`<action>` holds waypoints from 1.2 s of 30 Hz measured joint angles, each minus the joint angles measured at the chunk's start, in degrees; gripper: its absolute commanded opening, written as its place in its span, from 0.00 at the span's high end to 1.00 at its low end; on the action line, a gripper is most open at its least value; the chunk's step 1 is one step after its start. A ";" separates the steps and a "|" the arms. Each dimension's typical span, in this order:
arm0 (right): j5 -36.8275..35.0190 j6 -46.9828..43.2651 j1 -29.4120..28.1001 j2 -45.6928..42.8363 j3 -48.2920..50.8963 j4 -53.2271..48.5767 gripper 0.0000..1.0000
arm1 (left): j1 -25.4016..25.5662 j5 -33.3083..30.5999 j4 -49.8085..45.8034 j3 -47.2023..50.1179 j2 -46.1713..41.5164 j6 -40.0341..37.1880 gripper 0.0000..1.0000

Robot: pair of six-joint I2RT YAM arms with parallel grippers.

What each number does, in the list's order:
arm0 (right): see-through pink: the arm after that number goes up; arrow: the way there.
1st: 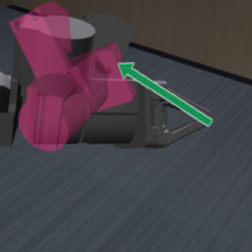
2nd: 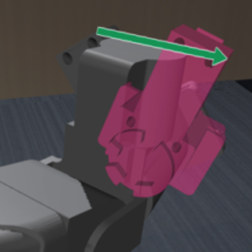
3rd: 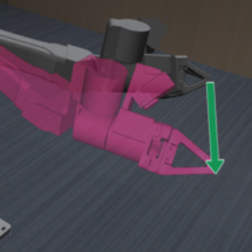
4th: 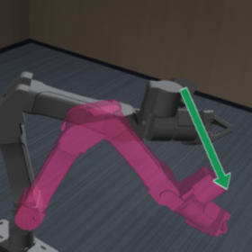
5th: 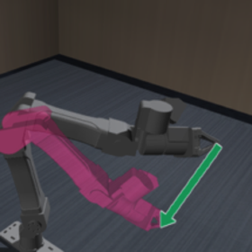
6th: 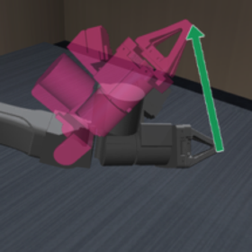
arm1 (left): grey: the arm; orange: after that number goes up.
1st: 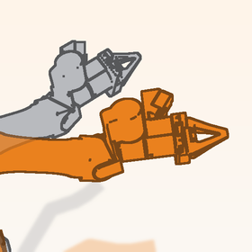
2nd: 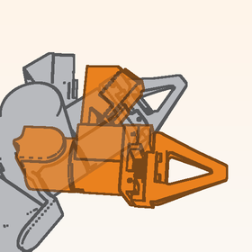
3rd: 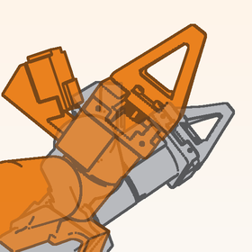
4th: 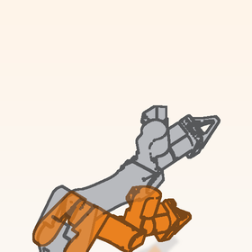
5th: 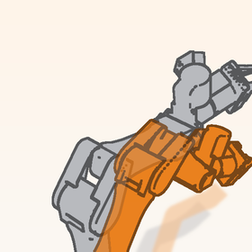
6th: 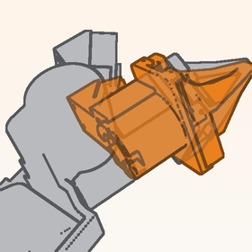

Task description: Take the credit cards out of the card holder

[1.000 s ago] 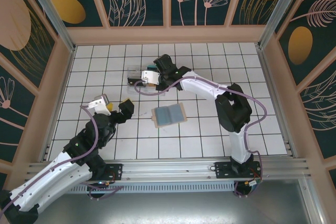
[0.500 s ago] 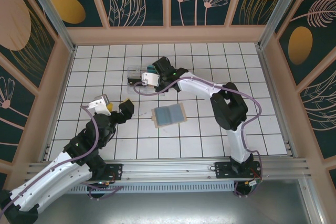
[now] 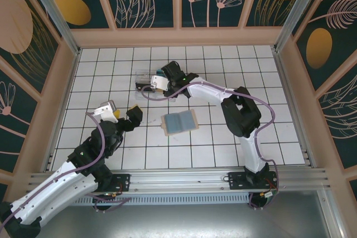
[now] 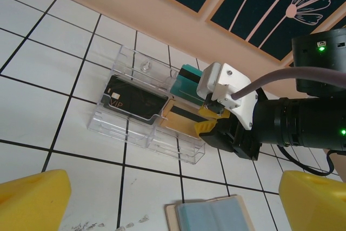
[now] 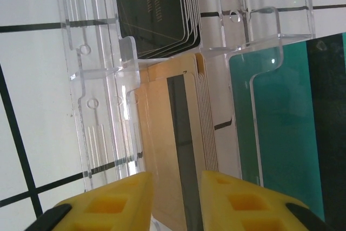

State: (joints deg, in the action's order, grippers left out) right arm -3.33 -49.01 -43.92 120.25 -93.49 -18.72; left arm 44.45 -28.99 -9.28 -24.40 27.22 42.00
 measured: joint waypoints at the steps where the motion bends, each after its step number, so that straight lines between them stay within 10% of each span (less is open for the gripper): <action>1: 0.20 0.76 0.00 -0.28 0.13 0.15 0.66 | 0.00 0.00 0.02 0.00 0.04 -0.02 0.01; 16: 3.30 38.36 0.00 -32.76 30.36 14.64 0.65 | 0.00 5.79 0.59 0.00 12.17 1.36 0.07; 36: 3.34 73.48 0.44 -37.24 55.45 21.09 0.67 | 0.00 23.93 16.65 -0.63 38.64 10.54 0.31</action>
State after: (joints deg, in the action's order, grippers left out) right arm 0.01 24.47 -43.48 83.00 -38.04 2.37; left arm 44.45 -5.06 7.38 -25.04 65.87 52.53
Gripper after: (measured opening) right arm 0.321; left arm 0.692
